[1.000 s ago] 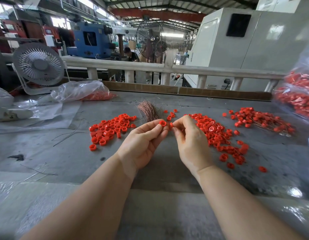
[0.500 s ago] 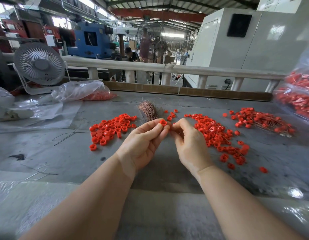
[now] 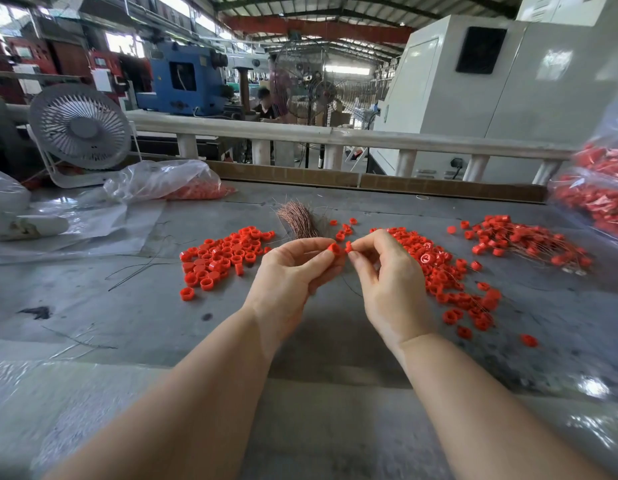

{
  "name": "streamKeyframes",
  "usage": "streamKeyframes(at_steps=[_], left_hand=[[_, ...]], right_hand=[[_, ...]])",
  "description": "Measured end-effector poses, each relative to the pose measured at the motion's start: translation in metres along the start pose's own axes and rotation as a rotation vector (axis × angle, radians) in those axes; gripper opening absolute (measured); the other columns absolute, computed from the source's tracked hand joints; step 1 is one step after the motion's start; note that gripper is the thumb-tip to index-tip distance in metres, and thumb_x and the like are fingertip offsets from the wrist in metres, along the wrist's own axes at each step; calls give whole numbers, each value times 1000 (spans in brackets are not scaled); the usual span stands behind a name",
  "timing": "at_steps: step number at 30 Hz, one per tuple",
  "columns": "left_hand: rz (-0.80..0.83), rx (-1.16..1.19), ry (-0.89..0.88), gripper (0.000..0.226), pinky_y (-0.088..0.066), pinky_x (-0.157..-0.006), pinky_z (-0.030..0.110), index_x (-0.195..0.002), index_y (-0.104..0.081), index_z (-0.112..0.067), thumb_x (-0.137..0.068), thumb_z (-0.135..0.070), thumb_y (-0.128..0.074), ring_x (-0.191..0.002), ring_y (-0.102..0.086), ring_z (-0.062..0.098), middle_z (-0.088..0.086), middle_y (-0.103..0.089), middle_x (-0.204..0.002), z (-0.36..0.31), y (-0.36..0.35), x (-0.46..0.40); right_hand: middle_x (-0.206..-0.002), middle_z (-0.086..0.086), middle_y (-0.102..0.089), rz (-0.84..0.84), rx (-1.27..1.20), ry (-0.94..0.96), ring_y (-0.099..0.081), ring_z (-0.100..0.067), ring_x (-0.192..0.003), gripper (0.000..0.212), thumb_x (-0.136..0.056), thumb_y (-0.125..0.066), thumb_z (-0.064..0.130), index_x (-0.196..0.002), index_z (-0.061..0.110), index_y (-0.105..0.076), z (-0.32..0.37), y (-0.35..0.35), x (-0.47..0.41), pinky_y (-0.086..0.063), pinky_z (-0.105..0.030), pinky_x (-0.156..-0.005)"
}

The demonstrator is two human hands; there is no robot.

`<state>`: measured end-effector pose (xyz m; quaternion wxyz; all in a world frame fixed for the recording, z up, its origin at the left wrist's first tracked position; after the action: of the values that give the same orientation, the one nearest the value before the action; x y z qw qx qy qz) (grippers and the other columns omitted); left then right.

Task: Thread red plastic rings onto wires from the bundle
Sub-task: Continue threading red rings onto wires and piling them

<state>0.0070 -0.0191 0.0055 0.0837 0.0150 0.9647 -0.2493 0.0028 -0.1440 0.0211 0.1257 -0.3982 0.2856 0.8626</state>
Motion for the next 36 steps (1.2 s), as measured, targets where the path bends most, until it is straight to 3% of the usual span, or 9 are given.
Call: streamKeyframes(at_steps=[6, 25, 36], left_hand=[[9, -62, -54, 16, -53, -63, 15, -85, -63, -2, -85, 10, -53, -66, -69, 10, 3, -72, -69, 0, 0, -1], [19, -273, -156, 21, -53, -66, 15, -81, -67, -10, -83, 9, -59, -69, -69, 8, -2, -72, -68, -3, -1, 1], [13, -258, -133, 21, -54, -67, 16, -80, -67, -11, -83, 8, -59, -70, -69, 9, -1, -72, -68, -2, 0, 0]], right_hand=[[-78, -4, -62, 16, 20, 88, -56, -19, -72, 4, -83, -65, 3, -80, 4, -62, 7, 1, 2, -43, -29, -67], [-76, -6, -61, 43, 31, 127, -56, -22, -73, 6, -82, -65, 0, -77, 3, -63, 12, 3, 1, -48, -38, -66], [-78, -5, -60, 71, 56, 129, -55, -19, -74, 5, -83, -65, 2, -79, 4, -63, 12, 2, 1, -48, -32, -65]])
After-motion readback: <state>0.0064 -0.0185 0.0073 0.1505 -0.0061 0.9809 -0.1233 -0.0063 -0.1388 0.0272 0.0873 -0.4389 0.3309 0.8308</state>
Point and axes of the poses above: each hand's wrist, its own x-axis away from the middle knuckle, its own y-axis out of the back of the hand, z = x × y, the point moved 4 cm from there along -x, towards the middle knuckle
